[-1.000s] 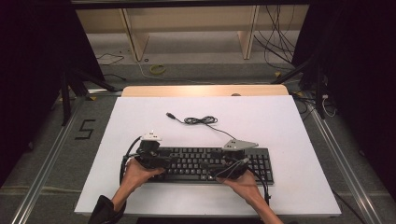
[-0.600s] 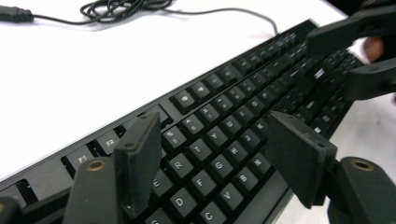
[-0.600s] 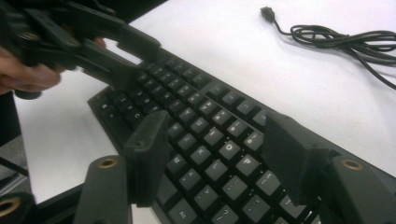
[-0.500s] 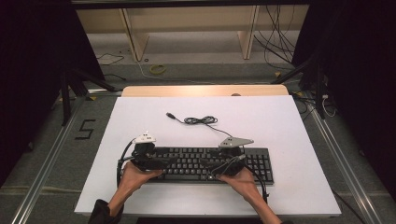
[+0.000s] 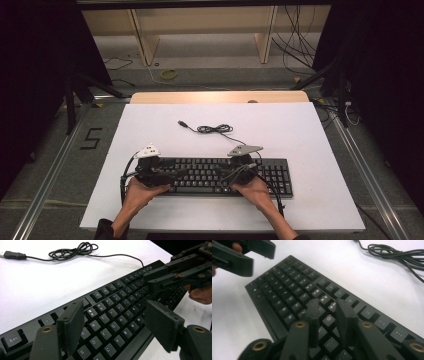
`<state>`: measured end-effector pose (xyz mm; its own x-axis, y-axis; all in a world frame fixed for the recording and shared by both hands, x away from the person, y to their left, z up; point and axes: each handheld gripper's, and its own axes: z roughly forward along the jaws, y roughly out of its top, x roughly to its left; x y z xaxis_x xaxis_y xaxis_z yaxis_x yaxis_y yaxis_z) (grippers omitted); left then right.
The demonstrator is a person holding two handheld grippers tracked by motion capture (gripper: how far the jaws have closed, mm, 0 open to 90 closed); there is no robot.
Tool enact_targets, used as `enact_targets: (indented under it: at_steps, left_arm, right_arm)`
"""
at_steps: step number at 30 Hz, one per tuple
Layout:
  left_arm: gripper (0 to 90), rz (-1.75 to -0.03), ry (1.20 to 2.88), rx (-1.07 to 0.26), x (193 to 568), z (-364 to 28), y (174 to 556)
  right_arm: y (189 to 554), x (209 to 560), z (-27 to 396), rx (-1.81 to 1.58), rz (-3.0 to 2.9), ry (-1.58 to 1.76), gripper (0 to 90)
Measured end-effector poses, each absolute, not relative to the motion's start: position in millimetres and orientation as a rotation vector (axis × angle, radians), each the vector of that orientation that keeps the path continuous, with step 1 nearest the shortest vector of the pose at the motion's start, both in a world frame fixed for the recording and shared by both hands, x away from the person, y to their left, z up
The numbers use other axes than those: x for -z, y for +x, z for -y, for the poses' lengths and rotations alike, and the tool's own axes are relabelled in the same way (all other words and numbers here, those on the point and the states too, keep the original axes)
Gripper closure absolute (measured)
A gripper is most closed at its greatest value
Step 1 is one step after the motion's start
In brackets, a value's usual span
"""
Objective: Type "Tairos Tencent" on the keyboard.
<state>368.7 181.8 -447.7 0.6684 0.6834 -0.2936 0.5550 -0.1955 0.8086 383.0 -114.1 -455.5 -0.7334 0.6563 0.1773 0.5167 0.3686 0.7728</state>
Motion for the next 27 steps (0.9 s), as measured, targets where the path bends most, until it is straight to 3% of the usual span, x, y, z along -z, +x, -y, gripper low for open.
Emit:
enact_targets:
  at_steps: [11, 27]
  left_arm:
    - [31.0, -0.967, 1.840, -0.176, 450.7, -186.1, 359.1]
    - [30.6, -0.983, 1.828, -0.182, 455.2, -192.2, 354.3]
  right_arm:
    - [389.6, 463.3, 104.2, -1.233, -2.494, 1.051, 89.5]
    - [394.1, 471.8, 96.4, -1.181, -2.528, 1.065, 90.0]
